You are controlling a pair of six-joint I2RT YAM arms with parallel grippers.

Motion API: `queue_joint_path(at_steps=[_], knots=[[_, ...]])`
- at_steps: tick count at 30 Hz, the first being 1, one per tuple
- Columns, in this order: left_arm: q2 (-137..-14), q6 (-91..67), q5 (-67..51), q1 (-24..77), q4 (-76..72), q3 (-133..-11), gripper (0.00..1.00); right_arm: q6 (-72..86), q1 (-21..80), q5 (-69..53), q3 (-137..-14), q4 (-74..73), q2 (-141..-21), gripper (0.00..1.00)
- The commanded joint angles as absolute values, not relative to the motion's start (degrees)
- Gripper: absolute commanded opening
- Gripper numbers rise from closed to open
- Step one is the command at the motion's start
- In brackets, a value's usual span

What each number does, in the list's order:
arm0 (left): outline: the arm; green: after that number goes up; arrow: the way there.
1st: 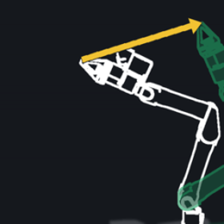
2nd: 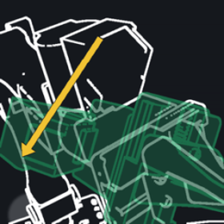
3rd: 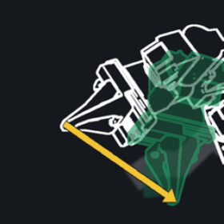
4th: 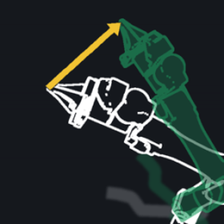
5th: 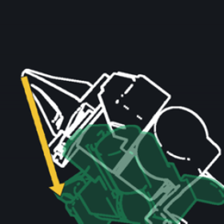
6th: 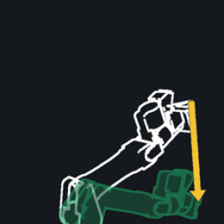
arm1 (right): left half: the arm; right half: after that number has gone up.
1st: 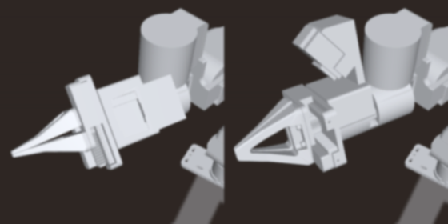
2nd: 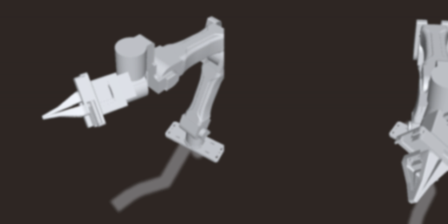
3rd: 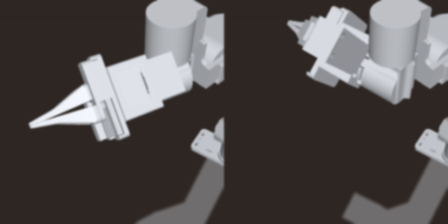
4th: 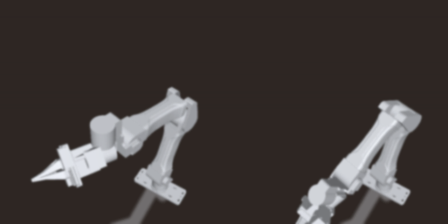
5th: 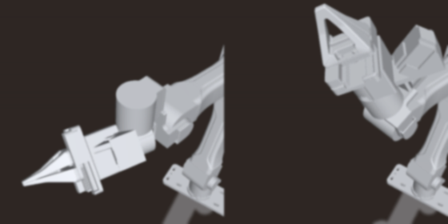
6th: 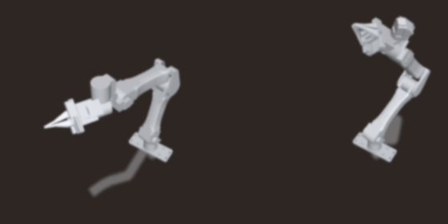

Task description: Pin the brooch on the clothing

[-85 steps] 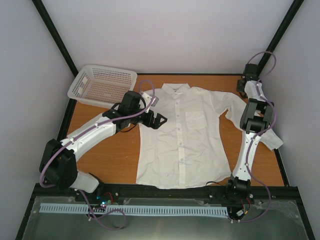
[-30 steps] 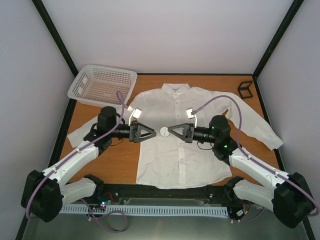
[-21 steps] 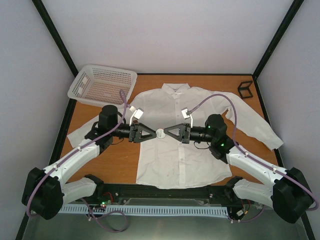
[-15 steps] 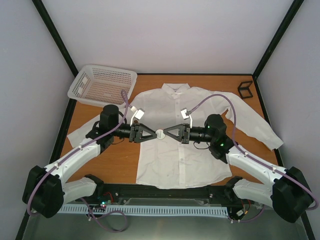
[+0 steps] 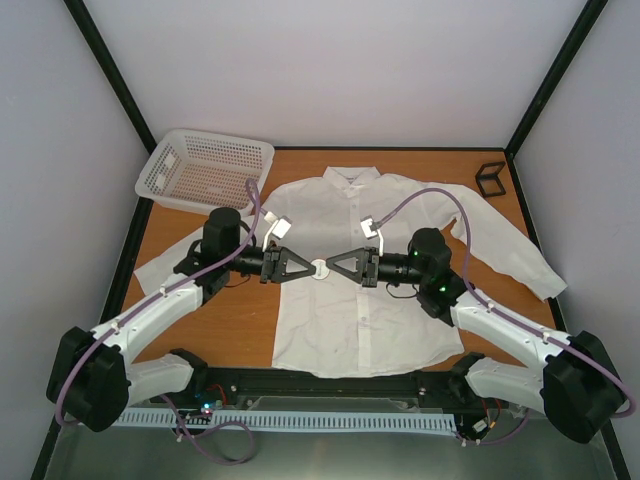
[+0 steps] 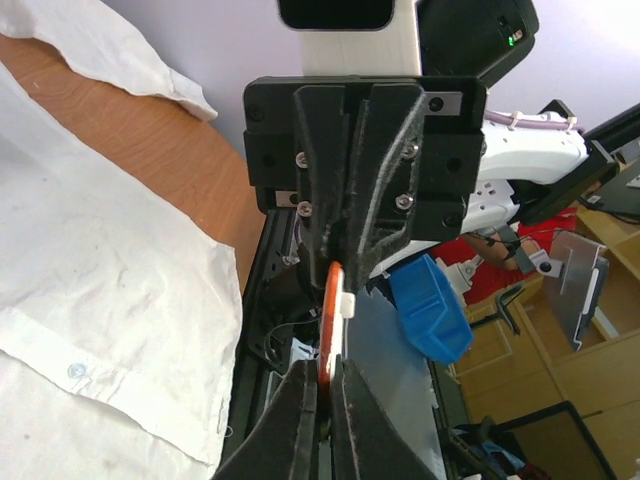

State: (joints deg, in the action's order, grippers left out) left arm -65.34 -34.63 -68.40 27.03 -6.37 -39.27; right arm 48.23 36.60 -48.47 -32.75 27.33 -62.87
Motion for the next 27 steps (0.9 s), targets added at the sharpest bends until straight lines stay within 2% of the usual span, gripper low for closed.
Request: queue_joint_path(at_steps=[1,2,4,9,18,27], knots=[[-63.6,-32.4,-67.6,27.3,-5.4,-42.5,0.01,47.1,37.3,-47.0,-34.4,27.4,-61.4,0.03],[-63.1,-32.2,-66.4,27.3,-4.8,-42.6,0.01,46.9,37.3,-46.4,-34.7,26.3,-61.2,0.08],[-61.6,-31.9,-63.3,27.3,-3.7,-43.2,0.01,47.1,37.5,-45.4,-34.9,25.0,-61.0,0.28],[-58.0,-32.1,-57.4,27.3,-3.6,-43.4,0.01,48.7,39.3,-44.5,-35.3,27.9,-61.7,0.5],[-56.5,-31.6,-56.0,27.3,-2.8,-44.3,0.01,51.6,41.0,-42.8,-37.4,31.6,-66.1,0.52],[-54.8,-30.5,-56.2,27.3,-3.0,-44.2,0.01,53.2,41.2,-41.5,-37.5,32.6,-67.6,0.45]])
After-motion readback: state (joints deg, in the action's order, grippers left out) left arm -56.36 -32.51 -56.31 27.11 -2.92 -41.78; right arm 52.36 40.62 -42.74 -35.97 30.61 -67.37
